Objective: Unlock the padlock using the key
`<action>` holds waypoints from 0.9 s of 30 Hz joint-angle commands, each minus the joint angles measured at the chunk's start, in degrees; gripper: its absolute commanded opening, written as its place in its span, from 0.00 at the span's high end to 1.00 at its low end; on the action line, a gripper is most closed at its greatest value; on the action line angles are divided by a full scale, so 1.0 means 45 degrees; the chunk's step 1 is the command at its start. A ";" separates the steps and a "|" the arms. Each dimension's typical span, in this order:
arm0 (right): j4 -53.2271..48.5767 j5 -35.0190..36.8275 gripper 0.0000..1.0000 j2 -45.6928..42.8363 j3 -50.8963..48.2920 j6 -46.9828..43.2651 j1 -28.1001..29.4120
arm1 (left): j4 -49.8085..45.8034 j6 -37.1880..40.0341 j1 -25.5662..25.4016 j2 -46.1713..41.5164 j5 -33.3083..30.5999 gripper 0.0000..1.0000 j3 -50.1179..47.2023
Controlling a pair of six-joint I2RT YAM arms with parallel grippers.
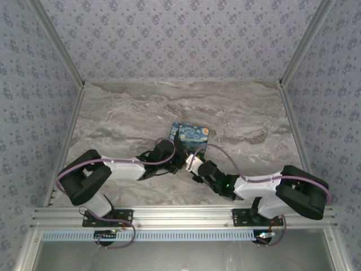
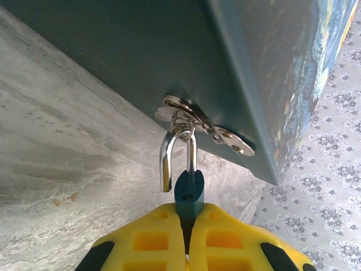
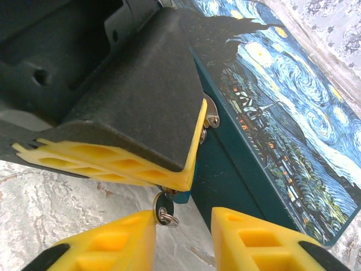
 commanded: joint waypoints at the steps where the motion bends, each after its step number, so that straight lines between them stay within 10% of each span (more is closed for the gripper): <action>1: 0.0417 -0.0161 0.70 0.0182 0.0372 -0.0004 -0.0198 | -0.0166 -0.0217 -0.0146 0.0041 0.0278 1.00 0.0445; 27: 0.0291 -0.1067 1.00 0.0785 0.0598 0.0619 -0.0941 | -0.0090 0.0123 -0.0220 0.0031 0.0224 0.93 0.0381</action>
